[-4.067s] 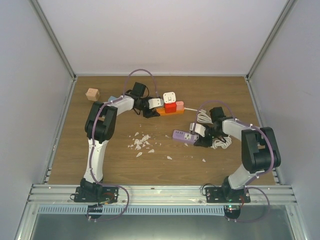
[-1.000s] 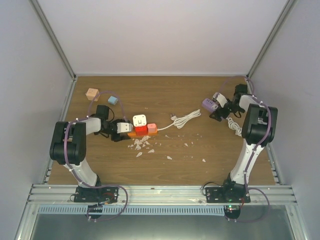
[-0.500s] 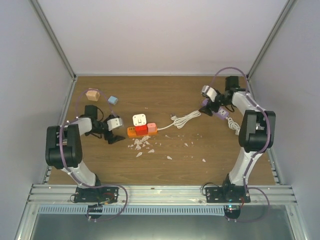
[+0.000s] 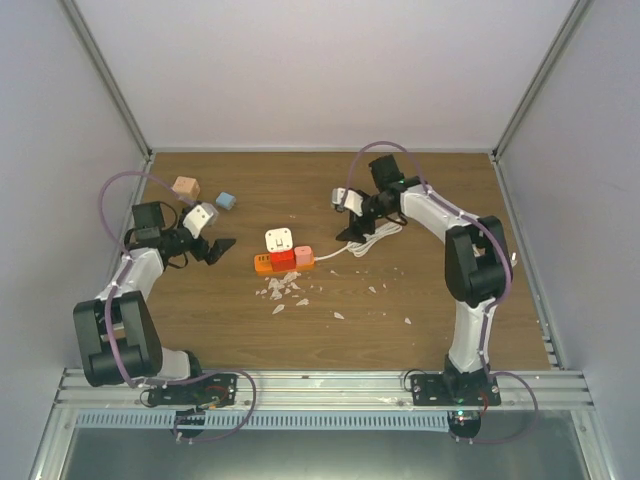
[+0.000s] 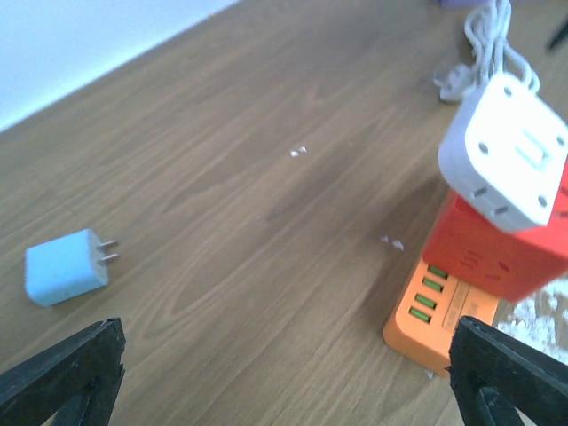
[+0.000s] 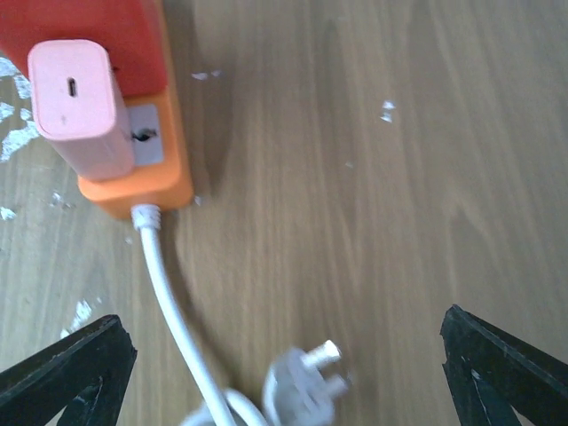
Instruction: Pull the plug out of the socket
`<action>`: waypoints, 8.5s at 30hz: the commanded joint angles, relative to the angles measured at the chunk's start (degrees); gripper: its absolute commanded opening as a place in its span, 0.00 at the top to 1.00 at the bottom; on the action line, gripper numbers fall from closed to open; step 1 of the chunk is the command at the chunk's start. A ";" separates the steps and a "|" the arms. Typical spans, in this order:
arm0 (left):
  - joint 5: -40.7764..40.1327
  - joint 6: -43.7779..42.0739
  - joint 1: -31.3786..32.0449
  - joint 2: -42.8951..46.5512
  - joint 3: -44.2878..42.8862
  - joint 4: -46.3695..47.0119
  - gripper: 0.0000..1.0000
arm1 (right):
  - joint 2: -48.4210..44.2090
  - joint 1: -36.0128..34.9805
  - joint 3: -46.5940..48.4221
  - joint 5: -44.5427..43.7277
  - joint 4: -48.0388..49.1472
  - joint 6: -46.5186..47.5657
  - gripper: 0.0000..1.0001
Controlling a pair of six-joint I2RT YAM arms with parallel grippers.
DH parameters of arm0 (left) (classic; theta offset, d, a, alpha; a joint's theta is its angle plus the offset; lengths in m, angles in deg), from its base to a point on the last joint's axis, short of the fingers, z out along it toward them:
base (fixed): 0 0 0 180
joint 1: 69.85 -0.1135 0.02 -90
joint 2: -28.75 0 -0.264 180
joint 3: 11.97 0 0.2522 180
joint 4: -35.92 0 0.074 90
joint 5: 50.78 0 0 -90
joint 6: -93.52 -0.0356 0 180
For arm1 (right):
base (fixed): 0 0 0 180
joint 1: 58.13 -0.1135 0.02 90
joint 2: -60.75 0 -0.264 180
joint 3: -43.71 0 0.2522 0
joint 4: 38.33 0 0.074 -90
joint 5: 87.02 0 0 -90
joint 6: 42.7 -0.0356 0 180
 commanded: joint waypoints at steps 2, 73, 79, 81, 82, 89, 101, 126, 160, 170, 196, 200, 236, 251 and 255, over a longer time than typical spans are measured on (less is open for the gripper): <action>1.16 13.73 -2.01 5.83 1.77 6.15 0.01 | 4.24 -5.69 0.25 -2.11 0.34 -0.86 0.07; 5.96 8.03 22.31 6.66 -2.58 -12.17 0.01 | -16.58 -16.51 -37.78 1.27 16.45 -13.96 0.61; 6.05 10.40 26.55 5.62 -0.12 -8.96 0.01 | -16.64 -17.60 -38.45 -0.42 16.88 -14.67 0.55; 6.19 11.10 27.43 4.74 0.15 -8.15 0.01 | -16.88 -17.56 -38.71 -0.42 17.03 -14.65 0.49; 6.53 11.47 27.75 4.34 0.20 -7.84 0.02 | -17.27 -17.58 -38.89 -0.44 17.21 -14.62 0.45; 6.81 12.40 29.80 2.63 0.27 -6.96 0.07 | -20.24 -17.56 -38.41 1.03 15.75 -14.96 0.17; 6.01 12.20 33.26 -1.65 -2.42 -7.74 0.18 | -26.08 -17.59 -38.27 8.61 21.37 -17.27 0.01; 6.00 9.90 36.39 2.84 0.50 -8.06 0.28 | -20.32 -21.60 -36.99 8.89 27.26 -19.37 0.02; 11.87 7.75 36.59 3.16 1.41 -10.34 0.43 | -16.18 -21.46 -36.57 8.68 30.45 -19.83 0.22; 9.38 6.99 36.78 6.71 3.92 -8.08 0.53 | -18.04 -21.29 -38.33 9.14 33.71 -20.77 0.24; 1.21 7.91 40.78 8.41 5.11 -3.44 0.54 | -20.41 -21.39 -47.16 14.05 52.00 -25.13 0.25; -0.11 8.06 41.31 8.69 5.30 -2.42 0.54 | -18.33 -21.42 -47.81 15.38 55.52 -25.96 0.27; -2.98 5.34 45.92 10.05 3.25 -6.94 0.88 | -15.07 -18.00 -51.03 19.77 61.66 -28.33 0.56; -0.09 5.85 45.20 10.18 1.50 -8.12 1.00 | -15.15 -18.00 -50.99 19.19 60.87 -27.81 0.66; 1.18 6.05 44.98 10.05 0.48 -8.90 1.00 | -15.14 -18.05 -51.01 19.02 60.82 -27.87 0.67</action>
